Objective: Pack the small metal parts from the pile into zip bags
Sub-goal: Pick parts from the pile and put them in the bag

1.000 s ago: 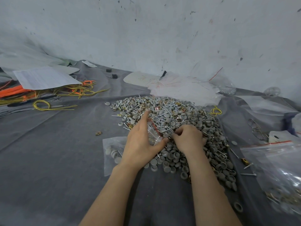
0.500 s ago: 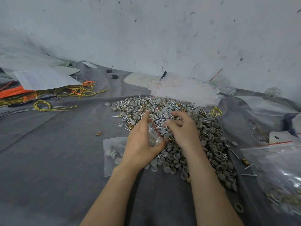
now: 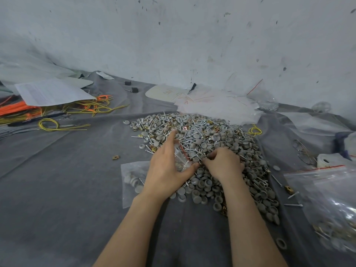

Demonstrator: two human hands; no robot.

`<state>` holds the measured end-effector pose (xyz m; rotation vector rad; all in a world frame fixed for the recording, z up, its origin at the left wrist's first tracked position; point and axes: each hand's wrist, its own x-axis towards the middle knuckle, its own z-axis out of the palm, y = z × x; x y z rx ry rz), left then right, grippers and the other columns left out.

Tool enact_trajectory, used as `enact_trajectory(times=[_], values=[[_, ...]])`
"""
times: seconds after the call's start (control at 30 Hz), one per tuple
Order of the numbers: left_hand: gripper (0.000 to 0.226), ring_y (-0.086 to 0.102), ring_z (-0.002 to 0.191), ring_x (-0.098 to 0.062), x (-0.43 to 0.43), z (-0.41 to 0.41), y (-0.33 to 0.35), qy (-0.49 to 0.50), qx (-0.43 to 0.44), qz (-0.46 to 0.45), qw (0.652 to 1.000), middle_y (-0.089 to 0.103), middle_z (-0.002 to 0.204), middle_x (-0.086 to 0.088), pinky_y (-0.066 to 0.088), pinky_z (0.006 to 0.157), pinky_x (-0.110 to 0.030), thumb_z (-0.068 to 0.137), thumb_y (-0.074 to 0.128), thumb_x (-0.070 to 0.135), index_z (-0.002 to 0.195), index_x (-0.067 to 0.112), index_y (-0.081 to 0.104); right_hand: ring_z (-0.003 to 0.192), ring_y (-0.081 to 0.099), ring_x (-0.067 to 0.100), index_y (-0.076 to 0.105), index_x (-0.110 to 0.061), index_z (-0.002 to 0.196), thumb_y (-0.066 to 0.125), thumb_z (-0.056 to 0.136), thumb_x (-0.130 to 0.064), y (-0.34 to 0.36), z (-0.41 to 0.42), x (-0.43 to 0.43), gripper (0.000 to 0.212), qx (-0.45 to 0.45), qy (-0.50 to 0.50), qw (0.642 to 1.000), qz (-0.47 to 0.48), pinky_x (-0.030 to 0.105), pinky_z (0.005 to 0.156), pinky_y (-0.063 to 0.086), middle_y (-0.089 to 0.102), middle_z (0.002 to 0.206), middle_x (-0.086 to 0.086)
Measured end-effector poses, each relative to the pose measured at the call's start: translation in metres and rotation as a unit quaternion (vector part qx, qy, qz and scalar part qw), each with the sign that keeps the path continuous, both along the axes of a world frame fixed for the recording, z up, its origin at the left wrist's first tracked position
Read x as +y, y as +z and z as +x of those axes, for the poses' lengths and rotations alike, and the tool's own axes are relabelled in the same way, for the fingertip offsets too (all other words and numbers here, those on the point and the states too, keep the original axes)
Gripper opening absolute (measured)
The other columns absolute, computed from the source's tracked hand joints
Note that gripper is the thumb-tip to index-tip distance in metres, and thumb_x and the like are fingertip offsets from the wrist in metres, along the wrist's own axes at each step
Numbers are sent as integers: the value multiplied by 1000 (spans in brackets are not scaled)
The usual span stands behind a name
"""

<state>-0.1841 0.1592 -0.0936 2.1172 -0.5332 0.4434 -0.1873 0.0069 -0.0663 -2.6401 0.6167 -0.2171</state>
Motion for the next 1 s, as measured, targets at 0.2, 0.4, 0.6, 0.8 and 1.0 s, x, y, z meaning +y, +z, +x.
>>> enact_trajectory(times=[0.2,0.4,0.6,0.8,1.0], values=[[103,44,123,-13,0,0,0,0,-5,2,1000,46,134,8,40,102,-35,75,73,49,151,28,8,118,49,30,64,-20,110,53,94,-31,0,1,5,23,-23,-26,999,-13,43,98,37,61,117,5],[102,44,123,-13,0,1,-1,2,-5,0,1000,46,134,8,40,103,-35,74,73,50,150,27,11,120,45,33,63,-18,112,51,95,-34,3,1,4,27,-48,-40,998,-4,47,100,34,59,120,8],[102,43,124,-13,0,1,-1,3,-6,5,1000,46,135,7,38,103,-32,75,73,49,151,25,10,125,40,34,65,-23,115,54,93,-41,1,1,7,30,9,-28,999,-25,46,101,34,52,130,9],[101,44,122,-13,0,0,1,1,-4,3,1000,46,133,7,40,102,-33,75,74,47,151,24,11,92,60,18,61,-15,97,58,93,-21,6,1,6,8,-244,20,957,155,25,74,44,61,91,-3],[99,44,125,-15,0,0,2,-9,2,-4,1000,46,136,1,38,104,-34,76,75,35,151,16,14,64,62,-8,60,-28,94,68,86,-23,16,-5,23,13,-139,219,907,332,1,52,39,70,74,-15]])
